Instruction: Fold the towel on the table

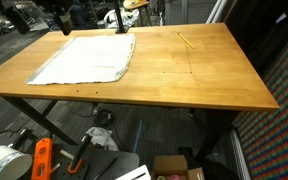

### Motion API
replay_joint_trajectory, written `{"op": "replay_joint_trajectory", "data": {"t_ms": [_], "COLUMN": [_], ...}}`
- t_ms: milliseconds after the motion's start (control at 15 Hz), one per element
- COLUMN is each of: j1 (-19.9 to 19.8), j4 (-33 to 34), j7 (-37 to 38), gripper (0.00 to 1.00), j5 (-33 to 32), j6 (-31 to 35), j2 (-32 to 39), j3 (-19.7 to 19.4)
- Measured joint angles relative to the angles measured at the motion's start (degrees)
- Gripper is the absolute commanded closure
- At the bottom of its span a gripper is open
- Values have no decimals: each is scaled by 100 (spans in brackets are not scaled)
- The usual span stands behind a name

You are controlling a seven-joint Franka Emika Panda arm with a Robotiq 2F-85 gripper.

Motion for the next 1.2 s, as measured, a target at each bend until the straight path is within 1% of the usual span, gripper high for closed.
{"op": "replay_joint_trajectory", "data": {"t_ms": [200, 333, 667, 933, 1200], "j1": [2, 22, 196, 446, 596], "j4": [-27, -25, 52, 269, 631], "j7": [9, 57, 397, 741, 783], "gripper": [0, 0, 0, 0, 0], "j5": [2, 23, 121, 542, 1132], "j6": [-16, -26, -71, -8, 159], "j2": [32, 93, 446, 1141, 2034], "j3": [24, 113, 542, 786, 801]}}
